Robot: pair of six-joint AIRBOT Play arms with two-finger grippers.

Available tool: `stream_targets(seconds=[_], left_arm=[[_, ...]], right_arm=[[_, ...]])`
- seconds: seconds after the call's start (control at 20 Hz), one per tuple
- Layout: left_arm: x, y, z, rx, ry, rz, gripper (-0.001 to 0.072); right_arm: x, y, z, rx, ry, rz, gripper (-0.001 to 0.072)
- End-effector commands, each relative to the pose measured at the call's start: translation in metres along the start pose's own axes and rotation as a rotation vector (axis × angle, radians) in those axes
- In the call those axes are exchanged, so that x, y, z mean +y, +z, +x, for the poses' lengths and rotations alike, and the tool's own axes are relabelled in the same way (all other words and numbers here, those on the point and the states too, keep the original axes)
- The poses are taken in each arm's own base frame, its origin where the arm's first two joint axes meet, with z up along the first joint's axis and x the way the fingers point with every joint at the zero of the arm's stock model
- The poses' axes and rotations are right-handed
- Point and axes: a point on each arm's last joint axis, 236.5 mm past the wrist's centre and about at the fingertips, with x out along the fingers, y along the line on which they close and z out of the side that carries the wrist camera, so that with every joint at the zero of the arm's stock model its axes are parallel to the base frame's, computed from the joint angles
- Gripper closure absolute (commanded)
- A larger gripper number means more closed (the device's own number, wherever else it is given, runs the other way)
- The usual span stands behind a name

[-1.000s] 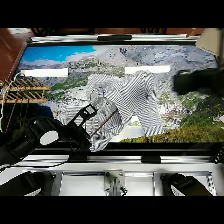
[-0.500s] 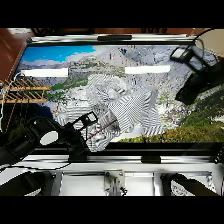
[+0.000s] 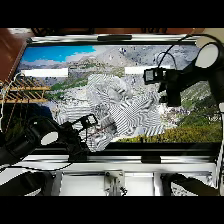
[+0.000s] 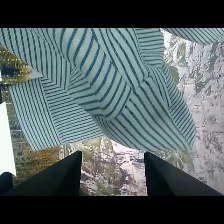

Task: Fold the shirts.

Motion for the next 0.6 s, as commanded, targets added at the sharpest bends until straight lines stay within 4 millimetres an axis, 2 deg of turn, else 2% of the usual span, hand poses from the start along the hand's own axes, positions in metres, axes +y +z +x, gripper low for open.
stream_targets(seconds=[0.0,0.3,0.5,0.55], left_arm=[[0.004,-0.002,0.000,0.007,0.016,0.030,0.0659],[0.005,-0.002,0.000,0.007,0.019,0.030,0.0660],[0.004,-0.001,-0.002,0.002,0.020,0.032,0.0660],[0.004,-0.001,-0.002,0.001,0.021,0.032,0.0660]], right_arm=[[0.004,0.013,0.012,0.009,0.031,-0.089,0.0209],[0.020,0.035,0.038,0.007,0.143,-0.138,0.0209],[0.026,0.034,0.056,0.039,0.211,-0.062,0.0224],[0.029,0.032,0.057,0.053,0.228,-0.030,0.0413]])
